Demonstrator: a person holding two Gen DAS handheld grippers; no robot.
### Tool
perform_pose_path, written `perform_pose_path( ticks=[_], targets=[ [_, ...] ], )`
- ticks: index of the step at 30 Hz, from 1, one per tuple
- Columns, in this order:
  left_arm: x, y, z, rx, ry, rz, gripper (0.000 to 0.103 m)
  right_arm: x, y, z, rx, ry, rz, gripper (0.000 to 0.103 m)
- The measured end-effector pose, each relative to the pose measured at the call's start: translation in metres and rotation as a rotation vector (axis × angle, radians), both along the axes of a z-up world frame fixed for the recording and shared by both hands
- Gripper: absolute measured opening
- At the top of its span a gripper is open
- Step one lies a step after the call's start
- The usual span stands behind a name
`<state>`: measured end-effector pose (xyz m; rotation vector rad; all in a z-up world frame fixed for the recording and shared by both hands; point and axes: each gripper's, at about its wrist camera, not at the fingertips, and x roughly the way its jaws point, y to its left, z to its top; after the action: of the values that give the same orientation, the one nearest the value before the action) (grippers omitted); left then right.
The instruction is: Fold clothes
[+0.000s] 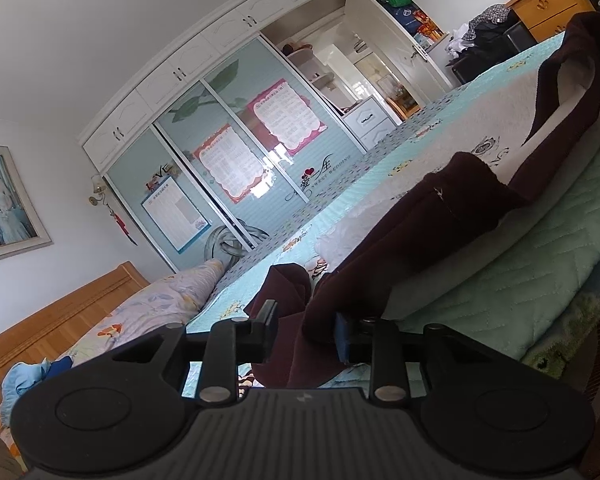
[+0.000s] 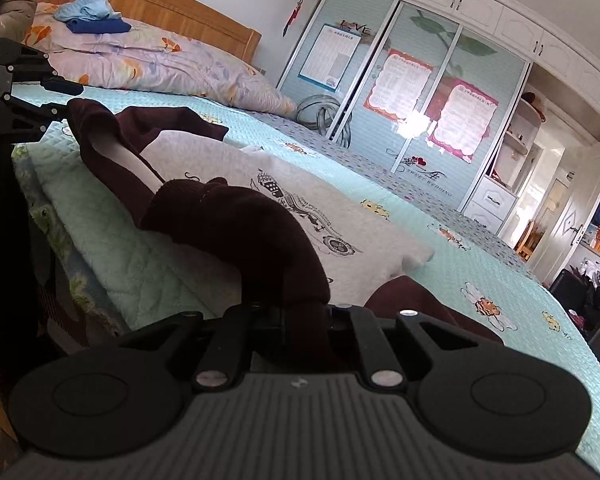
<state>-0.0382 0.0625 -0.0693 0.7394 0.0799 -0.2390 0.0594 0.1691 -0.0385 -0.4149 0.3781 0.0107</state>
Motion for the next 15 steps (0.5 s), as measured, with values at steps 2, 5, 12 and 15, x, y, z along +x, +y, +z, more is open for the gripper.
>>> perform_pose_path(
  ticks=[2, 5, 12, 15],
  targets=[
    [-0.001, -0.001, 0.000, 0.002, -0.002, 0.002, 0.033, 0.002, 0.002, -0.002, 0.000, -0.003, -0.003, 0.013],
    [-0.001, -0.002, -0.001, 0.004, -0.005, 0.004, 0.033, 0.001, 0.003, -0.002, -0.004, -0.007, -0.004, 0.013],
    [0.003, 0.001, 0.004, -0.030, 0.005, 0.023, 0.033, -0.003, 0.007, 0.004, 0.004, -0.026, -0.001, 0.013],
    [0.018, 0.006, 0.022, -0.150, 0.047, 0.053, 0.033, -0.001, 0.009, 0.023, 0.062, -0.058, 0.010, 0.013]
  ],
)
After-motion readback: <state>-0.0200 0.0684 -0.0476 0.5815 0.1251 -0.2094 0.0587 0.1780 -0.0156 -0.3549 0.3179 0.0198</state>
